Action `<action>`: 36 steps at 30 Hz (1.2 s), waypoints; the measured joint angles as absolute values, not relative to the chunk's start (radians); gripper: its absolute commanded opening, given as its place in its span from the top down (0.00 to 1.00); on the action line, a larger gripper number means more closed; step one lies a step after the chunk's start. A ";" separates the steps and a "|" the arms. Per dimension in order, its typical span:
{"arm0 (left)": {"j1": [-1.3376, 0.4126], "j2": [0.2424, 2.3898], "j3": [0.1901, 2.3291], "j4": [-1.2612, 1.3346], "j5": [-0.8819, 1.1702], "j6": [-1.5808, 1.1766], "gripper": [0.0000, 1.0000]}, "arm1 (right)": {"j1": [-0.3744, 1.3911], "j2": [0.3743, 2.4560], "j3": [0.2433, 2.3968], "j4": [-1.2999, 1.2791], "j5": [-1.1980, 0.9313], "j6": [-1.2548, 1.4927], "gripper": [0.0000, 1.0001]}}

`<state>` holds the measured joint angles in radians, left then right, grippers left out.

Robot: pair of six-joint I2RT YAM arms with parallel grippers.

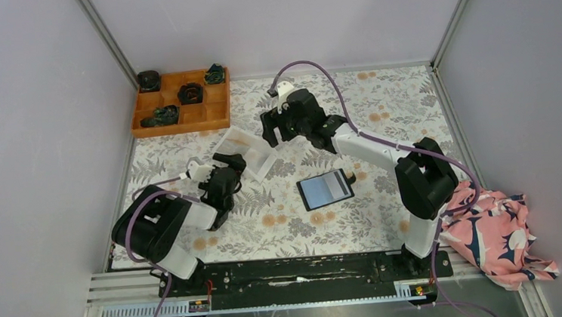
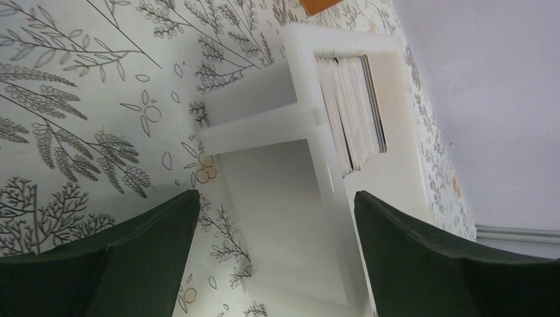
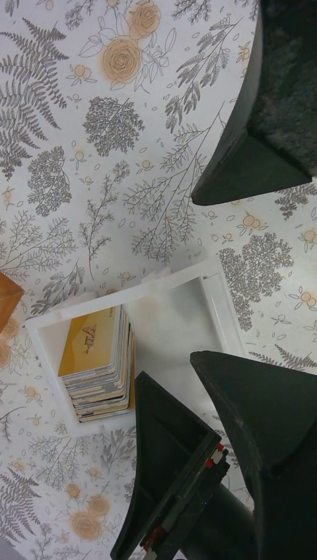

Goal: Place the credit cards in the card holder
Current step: Adjust the storage box at the center of the board.

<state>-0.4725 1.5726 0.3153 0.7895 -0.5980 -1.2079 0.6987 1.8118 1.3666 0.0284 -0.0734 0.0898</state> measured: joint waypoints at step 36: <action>-0.456 1.586 0.248 0.908 -0.657 -1.295 0.08 | 0.707 1.876 1.491 -0.088 -0.101 0.098 0.13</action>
<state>-0.4561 1.5856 0.2481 0.9085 -0.6567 -1.2953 0.7071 1.8759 1.4910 -0.0875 -0.1005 0.0982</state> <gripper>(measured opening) 0.919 0.880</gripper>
